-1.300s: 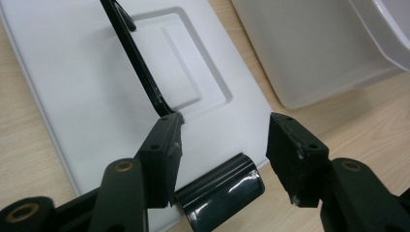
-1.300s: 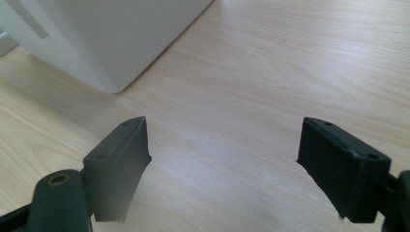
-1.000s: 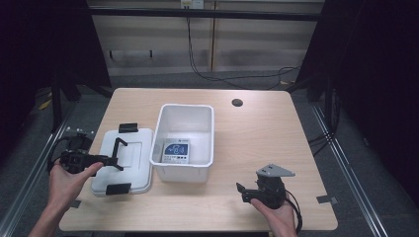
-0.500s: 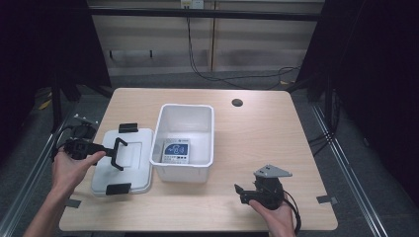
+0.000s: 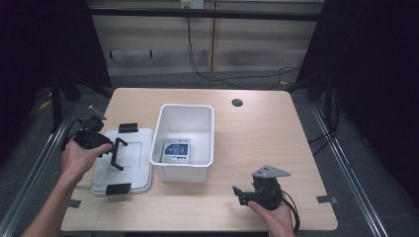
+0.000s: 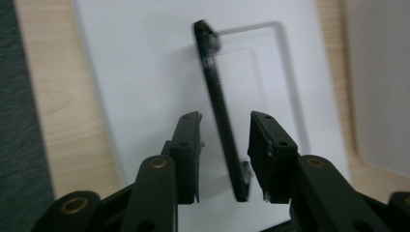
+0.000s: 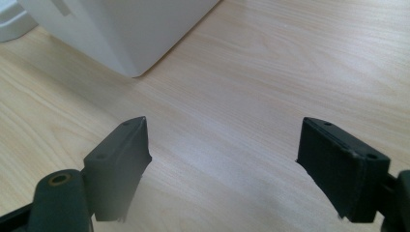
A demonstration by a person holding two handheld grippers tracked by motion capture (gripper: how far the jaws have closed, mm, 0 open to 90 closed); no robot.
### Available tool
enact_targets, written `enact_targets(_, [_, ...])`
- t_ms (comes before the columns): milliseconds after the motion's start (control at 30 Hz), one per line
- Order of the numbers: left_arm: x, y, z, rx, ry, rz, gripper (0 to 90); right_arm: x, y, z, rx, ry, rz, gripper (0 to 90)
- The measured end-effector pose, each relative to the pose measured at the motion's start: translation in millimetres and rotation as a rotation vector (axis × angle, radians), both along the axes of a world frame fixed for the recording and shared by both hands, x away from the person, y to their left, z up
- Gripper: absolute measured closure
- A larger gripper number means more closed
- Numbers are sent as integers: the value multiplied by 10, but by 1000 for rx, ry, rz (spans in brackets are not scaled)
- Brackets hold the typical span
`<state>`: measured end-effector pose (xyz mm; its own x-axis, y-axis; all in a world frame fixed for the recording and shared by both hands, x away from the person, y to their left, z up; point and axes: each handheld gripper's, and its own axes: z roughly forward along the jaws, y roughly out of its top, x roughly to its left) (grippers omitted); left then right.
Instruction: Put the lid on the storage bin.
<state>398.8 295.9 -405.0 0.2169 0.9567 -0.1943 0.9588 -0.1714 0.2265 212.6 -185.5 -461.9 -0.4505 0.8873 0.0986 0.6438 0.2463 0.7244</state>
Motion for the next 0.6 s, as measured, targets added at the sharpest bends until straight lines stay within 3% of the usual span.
enact_targets(33, [15, -11, -12, 0, 4, 21, 662, -2, 3, -1, 1, 1, 1, 181])
enact_targets(67, [30, -22, -6, 26, 15, 23, 673, 0, 6, -2, 2, 1, 4, 181])
enact_targets(133, [39, -52, -22, 45, -6, 18, 688, 3, 9, -4, -1, 0, 8, 181])
enact_targets(167, [47, -63, -28, 53, 4, 18, 689, 3, 13, -4, -1, 0, 11, 182])
enact_targets(333, [91, -96, -93, 50, 28, 39, 697, 10, 29, -13, -2, 6, 22, 181])
enact_targets(433, [125, -117, -112, 56, 59, 32, 711, 5, 35, -14, -6, 9, 26, 181])
enact_targets(600, [154, -172, -143, 76, 77, 23, 754, 7, 37, -15, -6, 18, 23, 181])
